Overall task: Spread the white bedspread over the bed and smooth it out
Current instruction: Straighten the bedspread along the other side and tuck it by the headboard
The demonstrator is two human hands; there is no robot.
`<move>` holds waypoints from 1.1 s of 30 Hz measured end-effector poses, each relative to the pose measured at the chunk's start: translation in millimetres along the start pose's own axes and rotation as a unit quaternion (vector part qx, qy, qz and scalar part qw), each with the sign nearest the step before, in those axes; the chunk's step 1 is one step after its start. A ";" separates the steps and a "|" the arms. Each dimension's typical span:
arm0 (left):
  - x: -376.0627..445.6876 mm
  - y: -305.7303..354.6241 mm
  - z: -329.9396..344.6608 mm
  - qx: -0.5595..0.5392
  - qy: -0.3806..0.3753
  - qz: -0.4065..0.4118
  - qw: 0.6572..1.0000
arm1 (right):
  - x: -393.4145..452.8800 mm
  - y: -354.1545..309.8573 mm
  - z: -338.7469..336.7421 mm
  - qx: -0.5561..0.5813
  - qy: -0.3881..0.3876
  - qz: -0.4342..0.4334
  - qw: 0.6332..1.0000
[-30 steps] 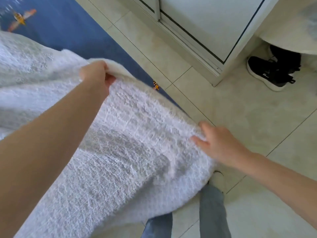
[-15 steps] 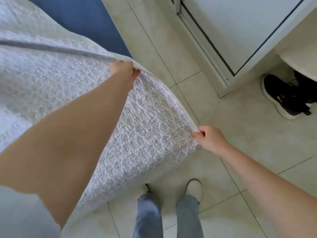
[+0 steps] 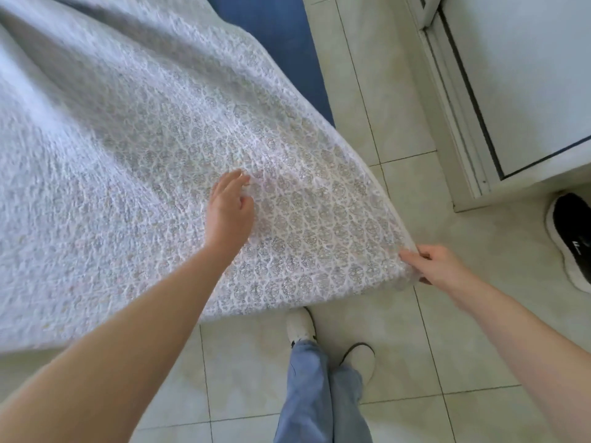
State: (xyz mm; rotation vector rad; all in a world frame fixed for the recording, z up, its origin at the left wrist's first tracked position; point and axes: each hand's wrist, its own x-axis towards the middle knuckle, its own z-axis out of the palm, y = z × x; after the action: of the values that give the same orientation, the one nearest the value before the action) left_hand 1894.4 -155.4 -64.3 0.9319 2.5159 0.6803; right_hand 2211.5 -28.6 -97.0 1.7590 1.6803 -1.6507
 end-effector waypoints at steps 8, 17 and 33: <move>-25.7 -108.6 -43.7 0.166 -0.001 -0.056 0.985 | 7.6 -110.0 43.8 -0.223 0.160 -0.163 0.948; -36.3 -172.6 -61.1 0.185 0.016 -0.324 0.928 | 35.9 -180.8 93.2 -0.366 0.137 -0.236 0.890; -32.1 -208.1 -83.6 0.180 -0.001 -0.155 0.971 | 34.9 -213.6 196.4 -0.573 -0.045 -0.421 0.702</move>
State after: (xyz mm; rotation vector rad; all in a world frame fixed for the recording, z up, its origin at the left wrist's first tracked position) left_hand 1771.8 -341.3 -106.0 0.6183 2.7506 0.1288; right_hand 1925.2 -86.1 -83.9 0.2674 2.6943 -0.3793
